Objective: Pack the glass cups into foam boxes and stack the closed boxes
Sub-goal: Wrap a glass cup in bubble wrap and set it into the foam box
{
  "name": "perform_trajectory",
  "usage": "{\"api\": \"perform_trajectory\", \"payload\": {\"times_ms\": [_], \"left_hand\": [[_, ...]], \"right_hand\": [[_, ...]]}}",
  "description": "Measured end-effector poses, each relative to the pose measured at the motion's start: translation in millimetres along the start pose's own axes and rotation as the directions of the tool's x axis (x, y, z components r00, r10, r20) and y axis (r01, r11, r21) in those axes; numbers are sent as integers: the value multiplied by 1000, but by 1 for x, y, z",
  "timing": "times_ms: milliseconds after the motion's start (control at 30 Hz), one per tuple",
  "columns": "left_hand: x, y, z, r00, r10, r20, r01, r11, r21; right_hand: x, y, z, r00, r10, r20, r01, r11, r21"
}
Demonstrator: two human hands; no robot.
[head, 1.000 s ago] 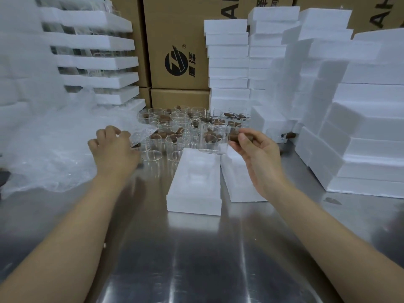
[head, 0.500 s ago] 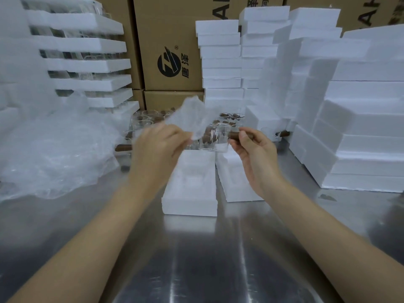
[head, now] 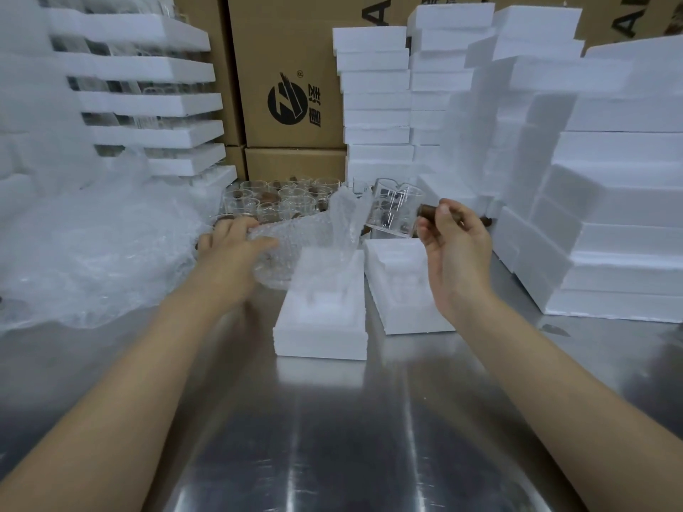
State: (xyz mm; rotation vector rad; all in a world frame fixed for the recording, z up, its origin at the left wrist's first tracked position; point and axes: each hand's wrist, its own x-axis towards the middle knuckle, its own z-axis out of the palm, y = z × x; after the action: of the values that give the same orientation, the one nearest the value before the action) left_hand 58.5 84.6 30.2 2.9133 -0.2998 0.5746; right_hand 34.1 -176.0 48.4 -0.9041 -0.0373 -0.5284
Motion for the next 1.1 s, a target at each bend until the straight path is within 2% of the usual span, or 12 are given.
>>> {"api": "perform_trajectory", "payload": {"times_ms": [167,300,433,667,833,967,1033,1100], "left_hand": [[4,2,-4,993,24,-112,-31,998,-61],[2,10,-14,962,-127,-242,38,939,-343],[2,19,-22,928,-281,-246,107,831,-547],[-3,30,-37,808,-440,-393,57,721,-690],[-9,43,-34,845,-354,-400,-28,719,-694],[-13,60,-31,898,-243,-366,-112,680,-725],[-15,67,-29,913,-190,-361,-150,668,-729],[-16,73,-27,928,-168,-333,-152,644,-749]], "right_hand": [[-2,0,1,1000,-10,0,10,999,-31],[-2,-4,1,998,-46,40,50,994,-93],[-4,-11,4,996,-28,84,34,996,-78],[-5,-17,6,997,15,80,-8,997,-80],[-8,-19,5,987,19,156,2,991,-135],[-17,-16,10,938,48,343,17,983,-182],[-20,-15,13,901,78,427,45,961,-272],[-22,-15,14,888,85,451,108,917,-385]]}}
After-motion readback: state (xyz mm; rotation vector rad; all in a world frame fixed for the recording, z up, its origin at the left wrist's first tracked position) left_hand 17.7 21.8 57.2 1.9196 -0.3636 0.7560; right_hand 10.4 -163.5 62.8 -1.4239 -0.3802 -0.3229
